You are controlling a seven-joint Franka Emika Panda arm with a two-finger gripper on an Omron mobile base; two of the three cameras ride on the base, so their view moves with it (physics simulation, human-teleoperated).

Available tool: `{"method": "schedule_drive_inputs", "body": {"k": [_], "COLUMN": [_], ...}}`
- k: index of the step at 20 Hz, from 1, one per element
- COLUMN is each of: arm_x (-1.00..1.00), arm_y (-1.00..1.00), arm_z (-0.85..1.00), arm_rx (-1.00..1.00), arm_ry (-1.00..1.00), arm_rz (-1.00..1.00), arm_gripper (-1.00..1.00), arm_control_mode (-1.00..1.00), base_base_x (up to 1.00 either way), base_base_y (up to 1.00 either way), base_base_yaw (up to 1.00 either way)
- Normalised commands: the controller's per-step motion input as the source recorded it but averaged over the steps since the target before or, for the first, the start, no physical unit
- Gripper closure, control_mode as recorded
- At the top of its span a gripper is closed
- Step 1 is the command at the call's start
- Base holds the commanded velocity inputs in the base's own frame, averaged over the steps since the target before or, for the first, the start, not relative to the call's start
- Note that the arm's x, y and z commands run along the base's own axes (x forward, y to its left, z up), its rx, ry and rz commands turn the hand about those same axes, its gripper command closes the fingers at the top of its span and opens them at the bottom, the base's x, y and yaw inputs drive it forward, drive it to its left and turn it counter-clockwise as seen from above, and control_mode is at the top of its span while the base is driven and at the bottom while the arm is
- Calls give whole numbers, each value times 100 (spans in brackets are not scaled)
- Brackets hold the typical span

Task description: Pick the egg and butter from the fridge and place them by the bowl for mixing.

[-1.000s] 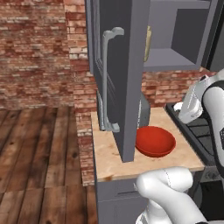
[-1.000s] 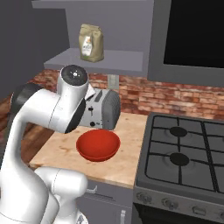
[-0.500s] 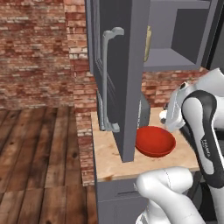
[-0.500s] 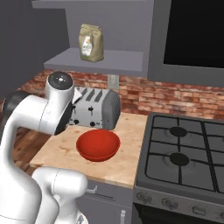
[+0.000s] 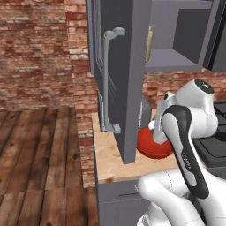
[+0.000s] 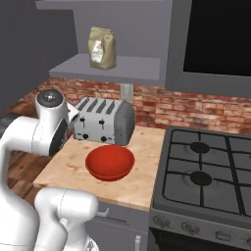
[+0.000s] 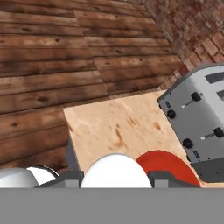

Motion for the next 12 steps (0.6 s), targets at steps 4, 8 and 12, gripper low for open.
{"method": "schedule_drive_inputs", "body": {"k": [4, 8, 12], "arm_x": [12, 11, 23], "arm_y": [22, 32, 17], "arm_z": [-38, -28, -25], "arm_rx": [-4, -5, -7], "arm_ry": [0, 0, 0], "arm_rz": [12, 3, 0], "arm_gripper": [100, 100, 100], "arm_control_mode": [-100, -100, -100], "base_base_x": [0, 0, 0], "base_base_y": [0, 0, 0], "base_base_yaw": [0, 0, 0]}}
